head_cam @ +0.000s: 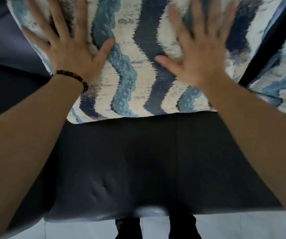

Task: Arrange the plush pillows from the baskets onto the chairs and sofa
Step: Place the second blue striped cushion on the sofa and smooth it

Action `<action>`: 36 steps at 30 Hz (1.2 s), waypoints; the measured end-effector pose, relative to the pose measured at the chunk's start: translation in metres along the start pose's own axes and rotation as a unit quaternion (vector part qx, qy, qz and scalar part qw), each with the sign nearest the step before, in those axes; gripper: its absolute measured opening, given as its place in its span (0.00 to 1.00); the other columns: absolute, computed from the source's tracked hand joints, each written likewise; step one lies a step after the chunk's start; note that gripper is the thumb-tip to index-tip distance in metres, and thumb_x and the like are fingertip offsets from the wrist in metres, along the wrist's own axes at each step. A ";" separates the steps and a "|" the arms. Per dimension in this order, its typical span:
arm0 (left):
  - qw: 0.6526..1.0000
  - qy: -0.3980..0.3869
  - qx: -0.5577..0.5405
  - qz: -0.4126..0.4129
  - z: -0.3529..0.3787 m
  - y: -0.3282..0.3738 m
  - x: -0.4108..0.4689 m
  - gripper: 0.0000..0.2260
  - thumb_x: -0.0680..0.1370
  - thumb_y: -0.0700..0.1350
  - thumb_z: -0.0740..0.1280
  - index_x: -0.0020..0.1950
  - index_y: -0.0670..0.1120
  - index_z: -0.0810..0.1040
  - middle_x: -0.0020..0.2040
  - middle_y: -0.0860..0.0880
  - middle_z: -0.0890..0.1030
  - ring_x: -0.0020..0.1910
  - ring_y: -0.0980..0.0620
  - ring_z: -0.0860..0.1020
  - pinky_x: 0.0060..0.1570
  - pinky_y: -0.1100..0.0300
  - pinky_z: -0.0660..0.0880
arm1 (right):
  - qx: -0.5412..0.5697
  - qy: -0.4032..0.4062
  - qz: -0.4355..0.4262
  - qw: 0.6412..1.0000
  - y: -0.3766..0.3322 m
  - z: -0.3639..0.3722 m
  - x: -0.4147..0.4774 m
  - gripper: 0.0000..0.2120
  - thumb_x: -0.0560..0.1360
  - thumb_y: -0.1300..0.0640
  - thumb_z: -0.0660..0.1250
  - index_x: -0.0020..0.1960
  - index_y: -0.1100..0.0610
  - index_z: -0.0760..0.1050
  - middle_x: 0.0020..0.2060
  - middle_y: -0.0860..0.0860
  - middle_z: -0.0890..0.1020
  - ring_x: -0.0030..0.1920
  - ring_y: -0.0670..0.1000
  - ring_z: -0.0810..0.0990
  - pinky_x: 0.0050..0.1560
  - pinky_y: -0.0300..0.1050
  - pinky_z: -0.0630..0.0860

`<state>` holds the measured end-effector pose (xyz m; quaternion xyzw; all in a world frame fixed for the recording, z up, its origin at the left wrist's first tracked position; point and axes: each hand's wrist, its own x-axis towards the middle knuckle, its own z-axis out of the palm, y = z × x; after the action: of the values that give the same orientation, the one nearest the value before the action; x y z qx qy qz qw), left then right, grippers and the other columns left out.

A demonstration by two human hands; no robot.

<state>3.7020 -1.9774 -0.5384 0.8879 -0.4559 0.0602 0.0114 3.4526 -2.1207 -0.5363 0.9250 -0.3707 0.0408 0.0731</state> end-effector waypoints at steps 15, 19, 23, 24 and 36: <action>0.939 -0.033 -0.272 -0.209 0.067 0.077 -0.176 0.37 0.81 0.68 0.46 0.83 0.45 0.49 0.81 0.31 0.45 0.81 0.33 0.44 0.74 0.28 0.46 | 0.039 0.074 0.025 0.996 -0.090 0.082 -0.124 0.40 0.79 0.28 0.57 0.82 0.50 0.52 0.72 0.72 0.68 0.72 0.76 0.67 0.68 0.82 0.61; 0.941 -0.107 -0.279 -0.156 0.109 0.049 -0.138 0.38 0.80 0.68 0.48 0.83 0.48 0.47 0.82 0.36 0.43 0.82 0.38 0.42 0.75 0.33 0.41 | -0.039 0.062 -0.035 0.997 -0.009 0.104 -0.122 0.41 0.78 0.26 0.54 0.82 0.47 0.45 0.73 0.69 0.70 0.72 0.73 0.69 0.65 0.81 0.64; 0.939 -0.070 -0.298 -0.154 0.098 0.041 -0.165 0.36 0.83 0.65 0.51 0.83 0.46 0.47 0.82 0.36 0.44 0.82 0.39 0.45 0.77 0.38 0.47 | 0.000 0.027 0.080 0.996 0.006 0.097 -0.149 0.43 0.78 0.27 0.57 0.82 0.53 0.52 0.74 0.75 0.63 0.74 0.77 0.62 0.69 0.81 0.59; 0.928 -0.054 -0.323 -0.179 0.092 0.044 -0.175 0.37 0.83 0.65 0.51 0.83 0.44 0.47 0.82 0.35 0.43 0.82 0.39 0.46 0.78 0.40 0.49 | 0.056 0.023 0.149 0.987 -0.005 0.093 -0.154 0.46 0.77 0.27 0.59 0.81 0.57 0.52 0.74 0.77 0.59 0.75 0.78 0.58 0.72 0.79 0.56; 0.709 0.039 -0.540 -0.452 0.070 0.056 -0.117 0.32 0.86 0.58 0.52 0.83 0.49 0.39 0.83 0.43 0.38 0.82 0.45 0.40 0.78 0.50 0.41 | 0.514 0.054 0.325 0.792 -0.017 0.088 -0.130 0.59 0.74 0.26 0.58 0.80 0.67 0.34 0.80 0.67 0.38 0.81 0.66 0.37 0.72 0.32 0.35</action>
<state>3.5957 -1.9203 -0.6240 0.8272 0.0457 -0.1738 0.5324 3.3723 -2.0346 -0.6421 0.6476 -0.5696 0.2966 -0.4103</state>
